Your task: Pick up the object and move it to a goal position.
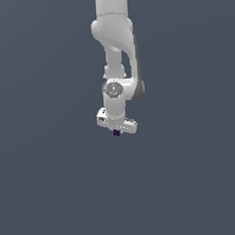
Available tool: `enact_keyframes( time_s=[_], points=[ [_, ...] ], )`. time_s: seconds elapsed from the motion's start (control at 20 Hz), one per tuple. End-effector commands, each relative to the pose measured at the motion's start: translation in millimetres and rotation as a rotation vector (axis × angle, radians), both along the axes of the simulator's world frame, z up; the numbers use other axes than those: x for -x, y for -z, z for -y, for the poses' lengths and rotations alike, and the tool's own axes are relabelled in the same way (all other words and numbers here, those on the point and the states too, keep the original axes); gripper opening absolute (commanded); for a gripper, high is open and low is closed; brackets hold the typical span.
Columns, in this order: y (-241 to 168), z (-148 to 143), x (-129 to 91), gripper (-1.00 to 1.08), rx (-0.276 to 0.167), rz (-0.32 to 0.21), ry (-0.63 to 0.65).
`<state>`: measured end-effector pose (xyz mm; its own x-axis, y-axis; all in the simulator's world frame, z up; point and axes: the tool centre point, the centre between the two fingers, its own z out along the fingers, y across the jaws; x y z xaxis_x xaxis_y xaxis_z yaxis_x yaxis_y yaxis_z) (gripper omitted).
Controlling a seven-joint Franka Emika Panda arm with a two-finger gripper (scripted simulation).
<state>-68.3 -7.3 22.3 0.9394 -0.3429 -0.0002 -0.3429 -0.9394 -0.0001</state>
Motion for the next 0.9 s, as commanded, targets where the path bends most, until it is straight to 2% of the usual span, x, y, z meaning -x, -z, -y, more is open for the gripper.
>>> enact_keyframes(
  time_s=[0.0,0.45,0.85],
  points=[
    [0.3,0.2,-0.1,-1.00,0.000,0.000,0.000],
    [-3.2,-3.2,-2.5,-1.00,0.000,0.000,0.000],
    [-29.1,-26.5,-22.2,-1.00,0.000,0.000,0.000]
  ],
)
